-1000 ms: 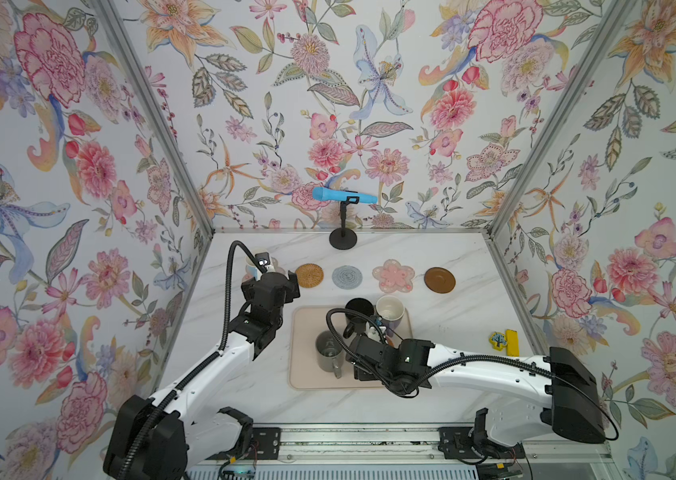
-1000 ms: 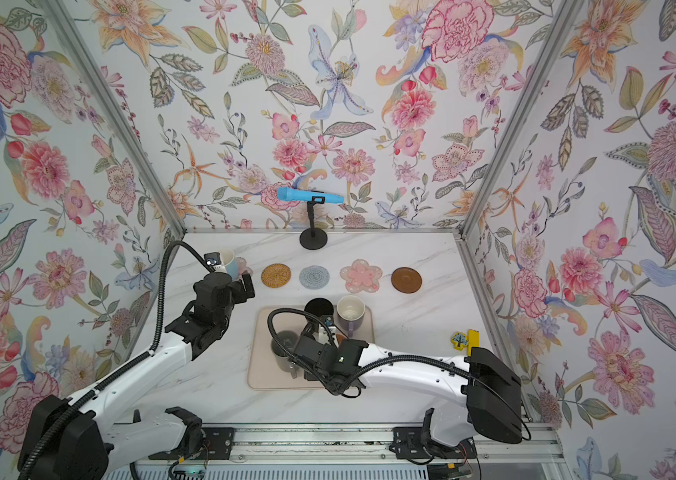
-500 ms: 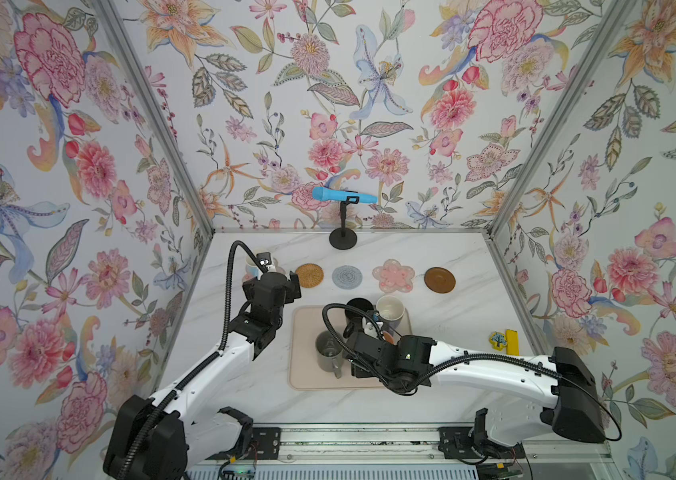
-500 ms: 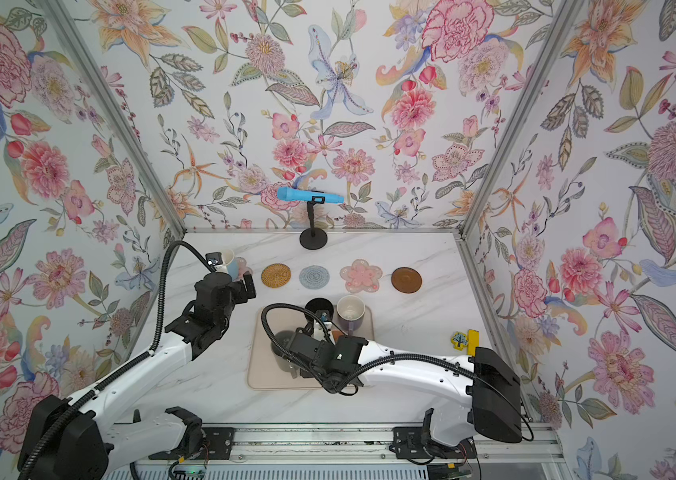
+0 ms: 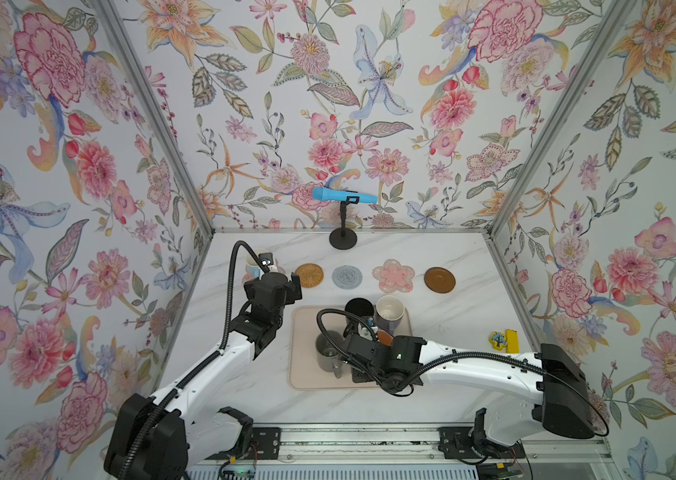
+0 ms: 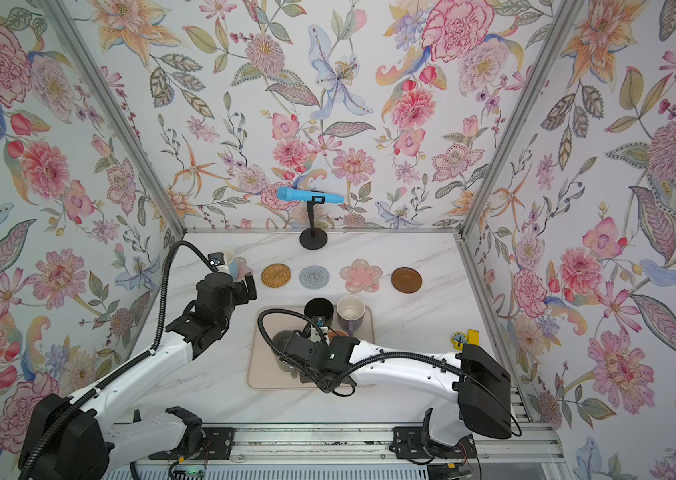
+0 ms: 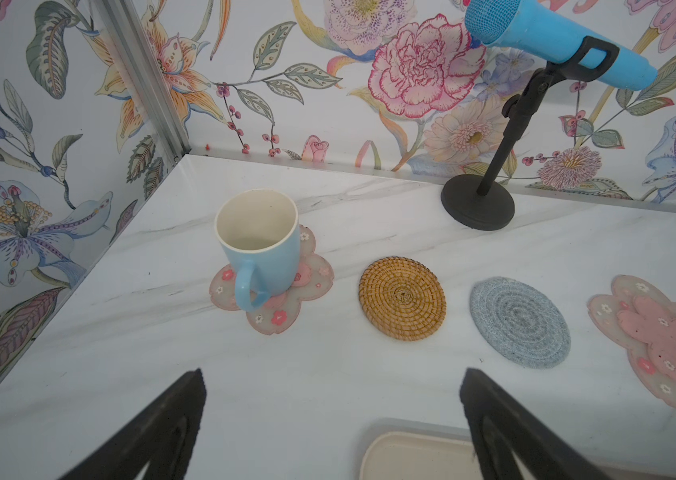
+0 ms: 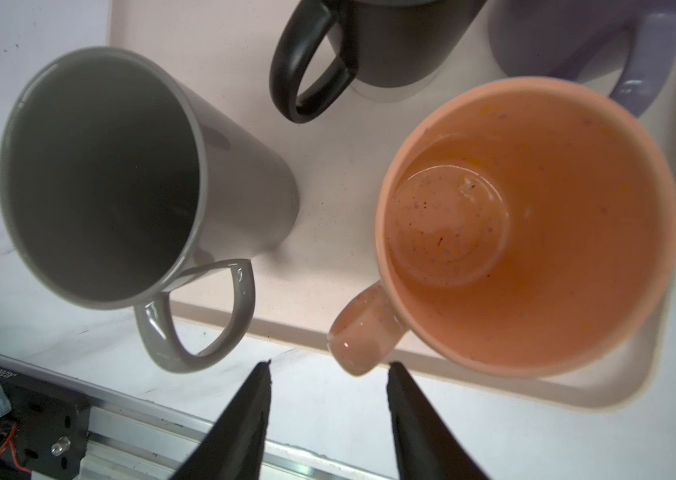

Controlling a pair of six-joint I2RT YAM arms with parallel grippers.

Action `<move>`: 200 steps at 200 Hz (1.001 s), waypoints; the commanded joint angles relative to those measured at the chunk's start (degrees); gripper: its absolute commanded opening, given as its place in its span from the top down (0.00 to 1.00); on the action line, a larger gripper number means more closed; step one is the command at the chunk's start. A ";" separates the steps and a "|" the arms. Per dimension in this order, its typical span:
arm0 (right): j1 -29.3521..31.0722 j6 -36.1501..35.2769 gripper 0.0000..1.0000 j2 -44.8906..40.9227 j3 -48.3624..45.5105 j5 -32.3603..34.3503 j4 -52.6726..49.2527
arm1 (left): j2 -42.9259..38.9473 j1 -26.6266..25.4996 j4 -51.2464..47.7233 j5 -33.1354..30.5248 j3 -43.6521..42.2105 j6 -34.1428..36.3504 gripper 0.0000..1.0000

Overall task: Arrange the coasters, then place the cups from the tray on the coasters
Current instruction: 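Lower the right gripper and grasp the orange mug's handle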

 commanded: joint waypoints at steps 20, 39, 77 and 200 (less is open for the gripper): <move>-1.18 0.55 0.54 1.05 -0.30 -1.33 -2.05 | 1.06 0.22 -0.88 0.50 1.39 1.40 0.01; -1.37 0.33 0.55 2.15 -0.11 -2.30 -1.99 | 1.44 0.23 -0.91 -0.07 1.37 1.41 0.01; -1.65 0.55 0.56 2.00 -0.42 -2.48 -2.05 | 2.43 0.23 -0.80 -0.16 1.47 1.58 0.01; -2.24 2.09 0.54 1.40 -2.97 -2.96 -1.99 | 1.25 0.23 -1.18 -0.20 1.15 2.02 0.01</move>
